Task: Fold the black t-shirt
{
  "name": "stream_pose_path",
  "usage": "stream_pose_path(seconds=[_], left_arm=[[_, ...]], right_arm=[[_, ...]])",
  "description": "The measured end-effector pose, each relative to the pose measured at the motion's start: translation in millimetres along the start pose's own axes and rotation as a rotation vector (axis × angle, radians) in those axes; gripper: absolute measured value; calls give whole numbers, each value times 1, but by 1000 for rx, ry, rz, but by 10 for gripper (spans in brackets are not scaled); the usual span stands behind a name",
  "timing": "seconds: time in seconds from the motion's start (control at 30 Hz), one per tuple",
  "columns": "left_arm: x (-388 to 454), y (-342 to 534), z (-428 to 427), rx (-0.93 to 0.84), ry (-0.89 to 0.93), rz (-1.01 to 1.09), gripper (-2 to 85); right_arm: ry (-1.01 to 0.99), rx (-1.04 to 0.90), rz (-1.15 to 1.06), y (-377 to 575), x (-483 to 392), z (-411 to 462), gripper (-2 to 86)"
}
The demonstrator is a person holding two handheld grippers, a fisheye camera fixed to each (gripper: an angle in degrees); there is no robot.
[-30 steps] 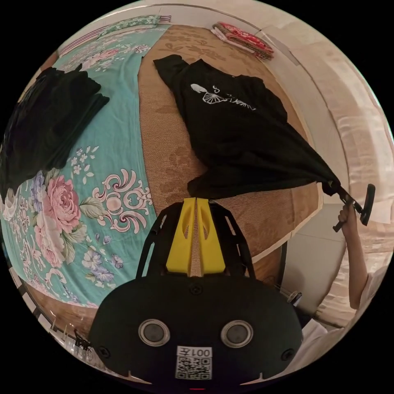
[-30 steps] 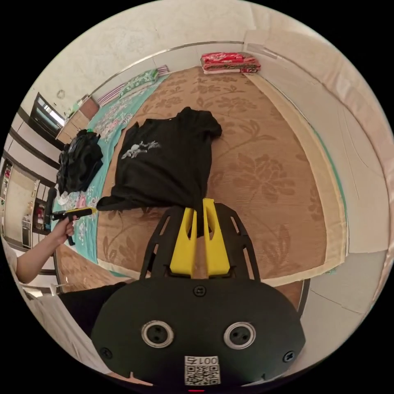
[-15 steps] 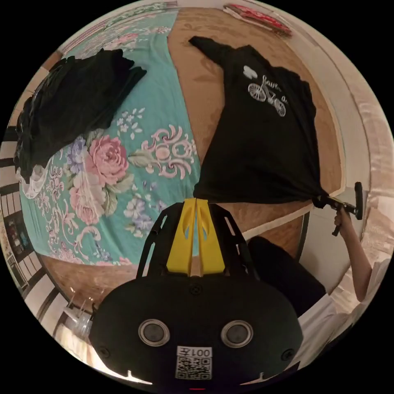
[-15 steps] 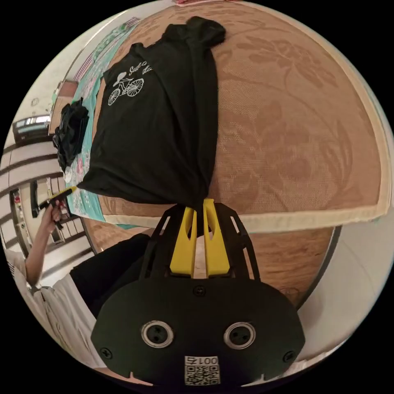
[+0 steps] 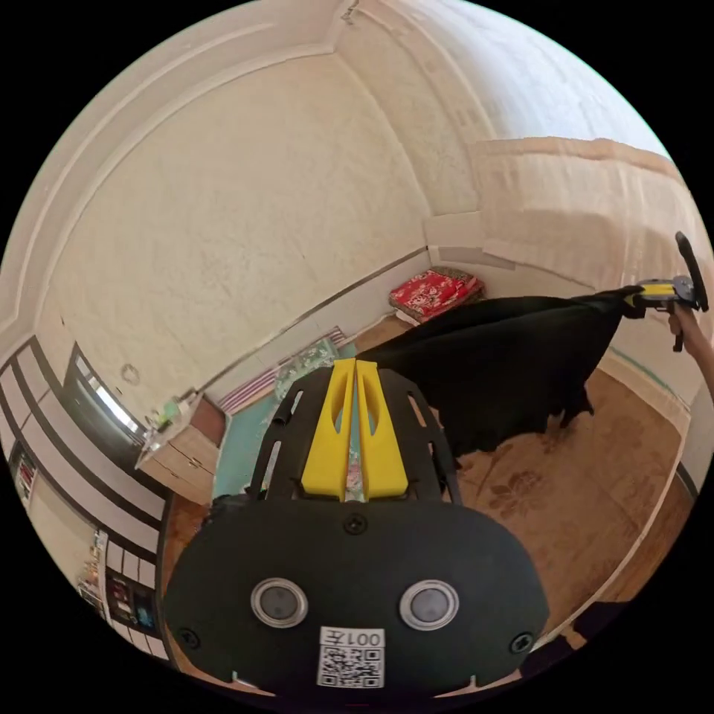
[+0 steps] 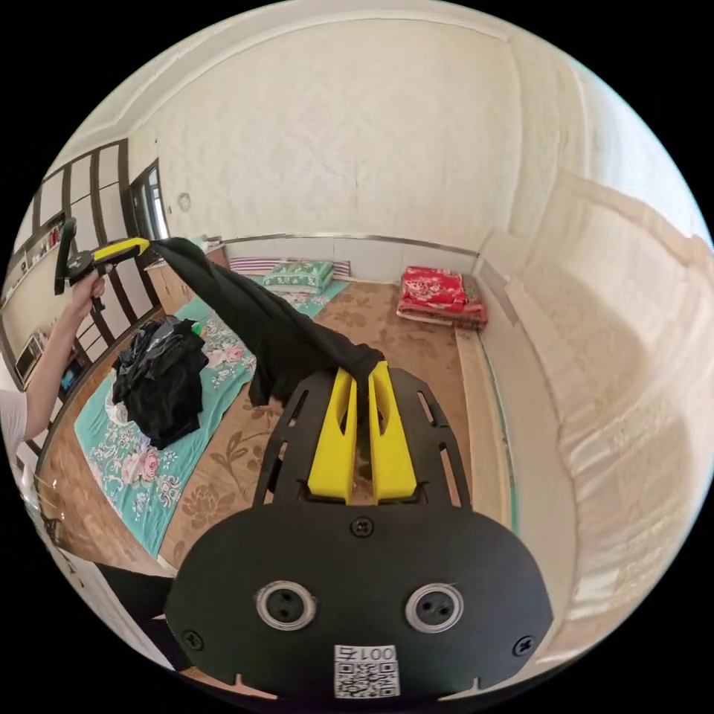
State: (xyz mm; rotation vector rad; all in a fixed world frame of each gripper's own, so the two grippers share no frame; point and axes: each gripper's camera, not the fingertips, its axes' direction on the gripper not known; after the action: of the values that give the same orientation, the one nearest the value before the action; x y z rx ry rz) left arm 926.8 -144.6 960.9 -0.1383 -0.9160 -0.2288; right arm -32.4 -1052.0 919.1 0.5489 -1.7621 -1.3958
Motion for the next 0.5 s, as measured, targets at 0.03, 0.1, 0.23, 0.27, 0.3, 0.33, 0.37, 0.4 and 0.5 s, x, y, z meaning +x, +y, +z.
stream_pose_path(seconds=[0.03, 0.1, 0.23, 0.27, 0.3, 0.33, 0.37, 0.4, 0.5], left_arm=[[-3, 4, -12, -9, -12, 19, -9], [-10, 18, -24, -33, 22, 7, -9], [-8, 79, -25, -109, 165, -38, -9], [-1, 103, -19, -135, 198, -34, -9], [3, 115, -15, -152, 217, -37, -9], [12, 142, -3, -203, 264, -54, -10], [22, 171, 13, -276, 325, -96, -10], [27, 186, 22, -313, 354, -121, -10], [60, 267, 64, -466, 439, -227, -10]], right_arm=[[-3, 3, -13, 0, -5, -5, 27], [-19, -3, -61, 8, -26, -20, 27], [-58, -77, -89, 48, -56, -15, 27], [-64, -115, -90, 68, -66, -7, 27], [-69, -159, -100, 91, -77, 4, 27], [-69, -181, -107, 103, -82, 11, 27], [-68, -227, -116, 128, -92, 25, 28], [-76, -286, -111, 154, -102, 43, 28], [-107, -449, -59, 221, -125, 94, 29]])
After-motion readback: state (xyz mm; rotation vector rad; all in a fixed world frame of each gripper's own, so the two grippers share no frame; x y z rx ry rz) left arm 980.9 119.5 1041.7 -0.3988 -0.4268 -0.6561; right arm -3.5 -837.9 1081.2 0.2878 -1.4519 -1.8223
